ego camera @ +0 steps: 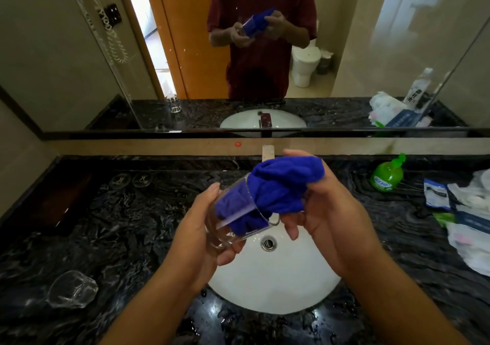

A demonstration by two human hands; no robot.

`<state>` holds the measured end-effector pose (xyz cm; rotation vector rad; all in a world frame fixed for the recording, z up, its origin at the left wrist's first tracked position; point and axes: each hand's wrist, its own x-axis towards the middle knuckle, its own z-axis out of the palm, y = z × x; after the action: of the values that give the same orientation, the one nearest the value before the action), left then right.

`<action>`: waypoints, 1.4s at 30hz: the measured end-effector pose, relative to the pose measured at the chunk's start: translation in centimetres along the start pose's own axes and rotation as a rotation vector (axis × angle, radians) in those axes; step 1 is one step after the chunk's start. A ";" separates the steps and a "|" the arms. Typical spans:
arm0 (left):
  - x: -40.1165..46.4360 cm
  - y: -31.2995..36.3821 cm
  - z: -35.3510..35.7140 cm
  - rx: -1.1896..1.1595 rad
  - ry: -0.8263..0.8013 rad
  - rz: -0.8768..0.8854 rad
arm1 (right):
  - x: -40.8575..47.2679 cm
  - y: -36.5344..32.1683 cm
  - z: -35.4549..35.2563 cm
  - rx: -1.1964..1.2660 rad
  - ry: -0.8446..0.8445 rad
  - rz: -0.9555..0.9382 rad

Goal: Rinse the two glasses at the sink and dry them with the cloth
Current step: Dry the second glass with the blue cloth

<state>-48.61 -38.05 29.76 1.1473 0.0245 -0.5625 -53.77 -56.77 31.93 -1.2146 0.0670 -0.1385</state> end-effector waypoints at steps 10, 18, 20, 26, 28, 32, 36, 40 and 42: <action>0.3 0.9 -0.5 -0.048 -0.209 -0.211 | -0.2 -0.7 -2.0 -1.051 -0.336 -0.549; -0.5 0.7 -0.3 0.015 -0.240 -0.199 | 0.0 -0.9 0.0 -1.390 -0.176 -0.651; -0.7 1.1 -0.2 0.137 -0.143 -0.077 | -0.2 0.1 0.7 -1.308 -0.053 -0.595; -0.4 0.9 0.1 0.354 -0.046 0.303 | -1.0 1.3 1.5 -1.018 0.020 -0.198; -0.2 0.8 -0.4 0.345 -0.050 0.314 | -1.2 0.5 1.5 -0.783 0.007 0.053; 0.2 0.4 -0.5 0.264 -0.061 0.198 | -1.4 -0.4 1.0 -0.315 0.063 0.356; 0.2 -0.5 -0.7 0.310 -0.003 0.298 | -1.9 0.1 0.9 0.068 0.010 0.267; -0.4 -1.9 -1.3 0.460 0.048 0.693 | -2.3 0.7 1.0 0.156 -0.063 0.218; -0.7 -2.3 -1.4 0.518 0.077 0.769 | -2.8 0.9 1.3 0.078 -0.063 0.176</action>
<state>-49.85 -37.23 27.43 1.5552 -0.5029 0.1792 -56.27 -54.88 31.44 -1.1289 0.1124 0.0509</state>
